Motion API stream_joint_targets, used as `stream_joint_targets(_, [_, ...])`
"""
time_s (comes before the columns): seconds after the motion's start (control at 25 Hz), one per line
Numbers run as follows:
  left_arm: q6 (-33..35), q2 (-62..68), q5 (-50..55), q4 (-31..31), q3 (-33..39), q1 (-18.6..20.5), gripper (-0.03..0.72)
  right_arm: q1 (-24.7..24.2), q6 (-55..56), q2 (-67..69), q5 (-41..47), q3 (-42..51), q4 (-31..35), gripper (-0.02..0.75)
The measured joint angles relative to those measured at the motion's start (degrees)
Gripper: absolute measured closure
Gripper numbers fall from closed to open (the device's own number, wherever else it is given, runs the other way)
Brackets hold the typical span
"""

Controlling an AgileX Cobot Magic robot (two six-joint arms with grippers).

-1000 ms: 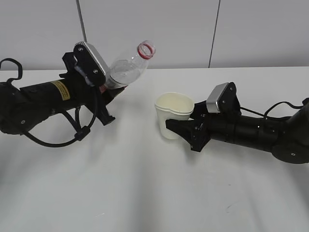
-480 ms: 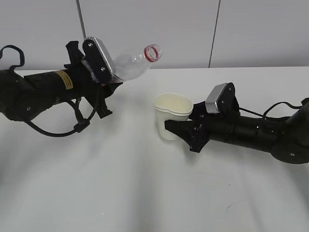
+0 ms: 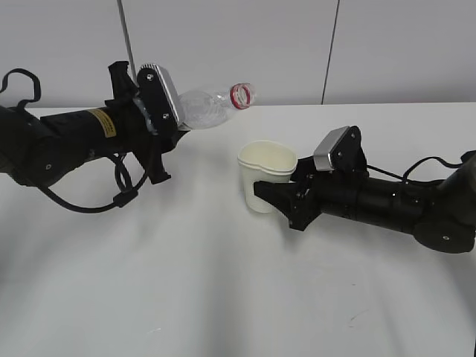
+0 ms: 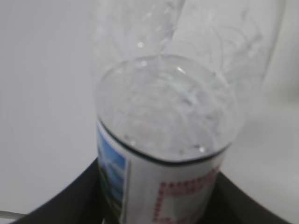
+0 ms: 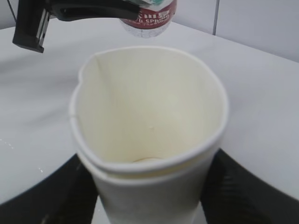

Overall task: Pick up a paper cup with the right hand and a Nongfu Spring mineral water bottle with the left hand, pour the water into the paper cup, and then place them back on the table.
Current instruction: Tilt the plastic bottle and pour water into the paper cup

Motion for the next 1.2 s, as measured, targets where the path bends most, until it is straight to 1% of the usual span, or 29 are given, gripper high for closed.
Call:
stream_joint_targets(0.28, [3.64, 0.0, 4.95, -0.28, -1.32, -0.06, 0.349, 1.26, 0.0, 0.0, 0.11, 0.0, 0.14, 0.286])
stream_joint_targets(0.56, [9.39, 0.0, 5.72, -0.45, -1.55, -0.68, 0.35, 1.49, 0.0, 0.0, 0.11, 0.0, 0.14, 0.286])
stream_joint_targets(0.8, [12.87, 0.0, 5.72, -0.89, -1.55, -1.23, 0.351, 1.49, 0.0, 0.0, 0.11, 0.0, 0.14, 0.286])
stream_joint_targets(1.2, [22.35, 0.0, 5.74, -6.13, -1.55, -1.23, 0.351, 1.62, 0.0, 0.0, 1.76, 0.0, -0.81, 0.286])
